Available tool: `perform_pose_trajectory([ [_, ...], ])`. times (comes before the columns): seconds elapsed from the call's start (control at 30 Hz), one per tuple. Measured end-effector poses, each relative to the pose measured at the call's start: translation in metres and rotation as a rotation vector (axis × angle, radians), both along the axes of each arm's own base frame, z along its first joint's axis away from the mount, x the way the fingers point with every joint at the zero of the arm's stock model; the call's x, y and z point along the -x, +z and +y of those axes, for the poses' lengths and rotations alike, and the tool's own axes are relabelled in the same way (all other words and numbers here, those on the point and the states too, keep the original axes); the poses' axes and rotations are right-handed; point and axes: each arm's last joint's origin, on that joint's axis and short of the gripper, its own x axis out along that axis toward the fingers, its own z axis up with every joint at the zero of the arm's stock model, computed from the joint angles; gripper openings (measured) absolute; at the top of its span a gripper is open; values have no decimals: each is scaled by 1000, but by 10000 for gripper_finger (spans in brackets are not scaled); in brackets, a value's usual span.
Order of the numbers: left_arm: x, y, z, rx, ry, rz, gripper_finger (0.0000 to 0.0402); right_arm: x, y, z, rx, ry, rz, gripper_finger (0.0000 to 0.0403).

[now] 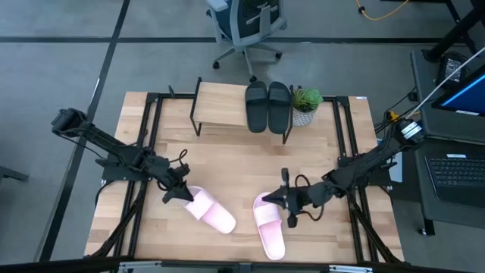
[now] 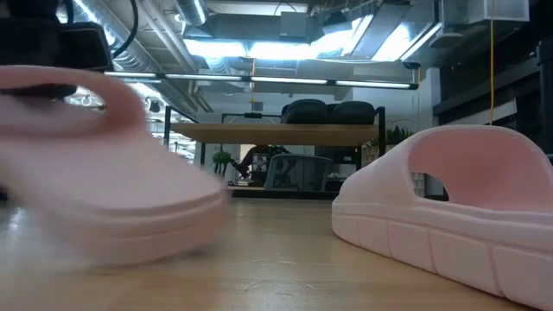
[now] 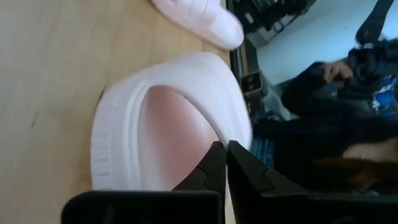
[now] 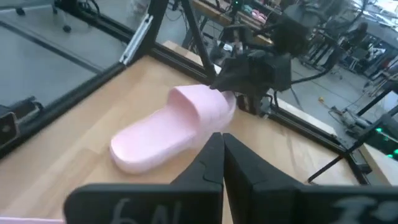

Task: Pick and place slides into the shelf
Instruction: Put the left pink slides on the shelf

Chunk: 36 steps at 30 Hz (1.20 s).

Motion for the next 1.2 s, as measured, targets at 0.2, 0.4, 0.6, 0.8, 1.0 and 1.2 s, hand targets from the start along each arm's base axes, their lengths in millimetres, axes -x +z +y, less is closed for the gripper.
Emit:
perform_pose_trajectory([
  [0.2,-5,8,4,20,8,-20,0,-25,3,0,135,-16,19,6],
  [0.4,-5,8,5,31,2,-18,0,-53,4,0,307,-16,82,34],
  [0.6,-6,9,5,29,14,-25,0,-85,-5,4,502,-58,113,62],
  [0.8,-6,10,6,34,21,-35,0,-109,-20,12,609,-43,142,68],
  [1.0,-7,9,6,25,42,-35,0,-128,-26,22,618,-34,137,65],
  [1.2,-7,10,7,25,47,-40,0,-142,-36,29,624,-31,149,68],
])
